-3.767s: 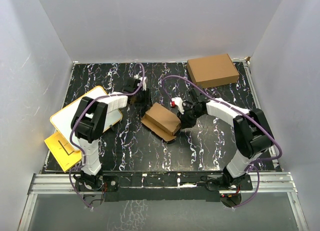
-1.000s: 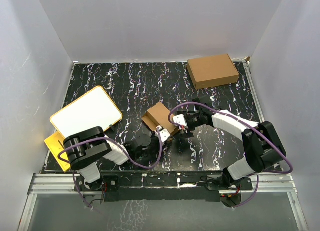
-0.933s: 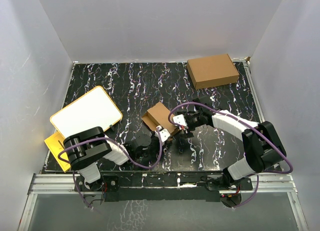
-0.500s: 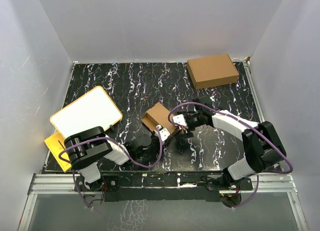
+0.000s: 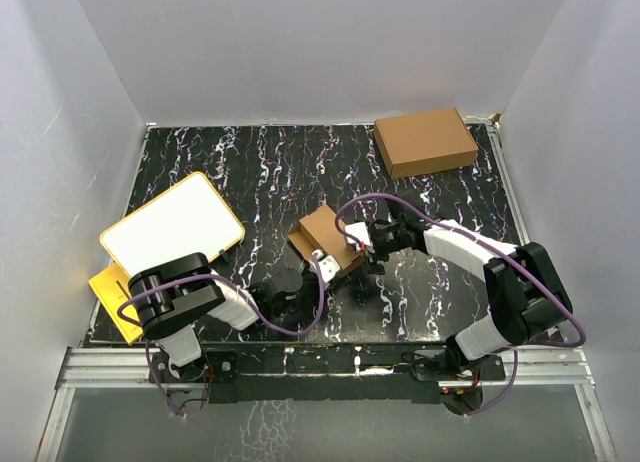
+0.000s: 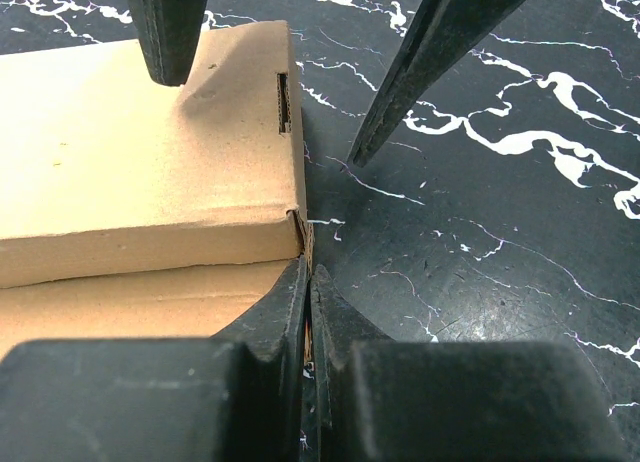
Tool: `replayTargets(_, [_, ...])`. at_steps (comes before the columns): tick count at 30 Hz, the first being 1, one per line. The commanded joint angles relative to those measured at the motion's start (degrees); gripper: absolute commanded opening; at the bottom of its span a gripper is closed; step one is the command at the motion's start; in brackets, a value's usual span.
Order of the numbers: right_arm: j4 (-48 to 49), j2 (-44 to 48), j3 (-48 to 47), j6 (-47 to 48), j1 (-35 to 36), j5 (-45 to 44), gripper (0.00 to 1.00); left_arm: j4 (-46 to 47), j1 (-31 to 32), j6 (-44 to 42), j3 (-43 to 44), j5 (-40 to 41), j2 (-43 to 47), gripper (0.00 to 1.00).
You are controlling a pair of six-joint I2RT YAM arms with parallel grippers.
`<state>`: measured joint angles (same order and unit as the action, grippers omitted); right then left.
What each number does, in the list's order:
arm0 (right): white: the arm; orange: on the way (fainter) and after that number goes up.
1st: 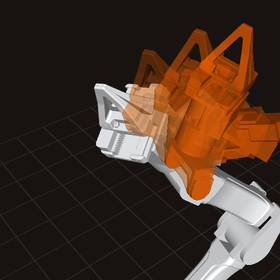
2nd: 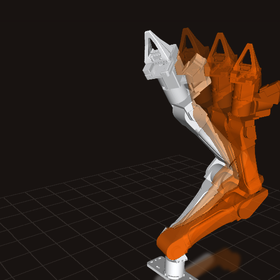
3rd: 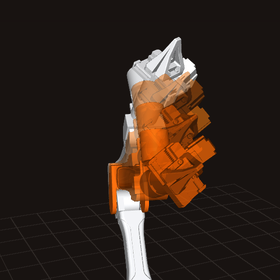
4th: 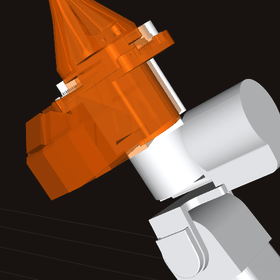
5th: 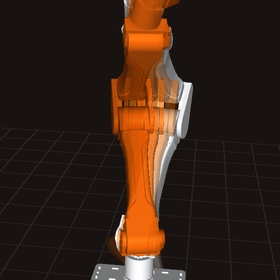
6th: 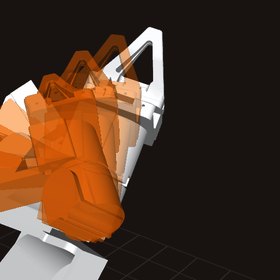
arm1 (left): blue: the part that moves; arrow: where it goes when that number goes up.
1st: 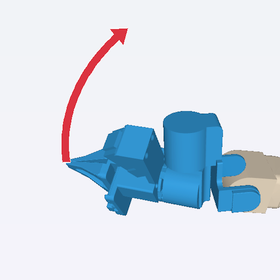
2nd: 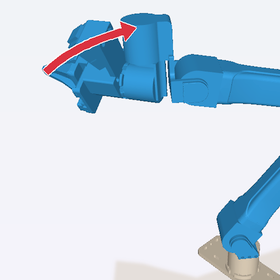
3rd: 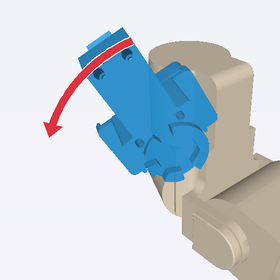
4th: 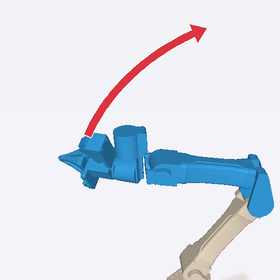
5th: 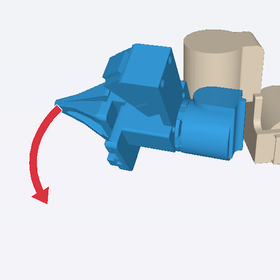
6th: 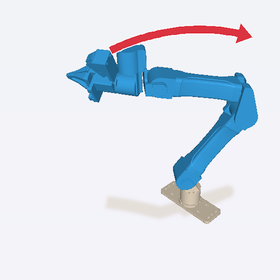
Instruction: Fold the paper box
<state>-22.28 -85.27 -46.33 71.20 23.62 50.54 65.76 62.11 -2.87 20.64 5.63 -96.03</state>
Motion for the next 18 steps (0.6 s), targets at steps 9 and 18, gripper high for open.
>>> replayTargets(9, [20.37,-1.71,-4.57,-47.41,-7.59,9.88,0.77,0.38,0.28,0.61,0.80,0.37,0.33,0.00])
replayTargets(18, [16.03,-14.18,-10.70,-63.54,-11.68,6.27,0.73,0.01,0.32,0.83,0.91,0.35,0.43,0.00])
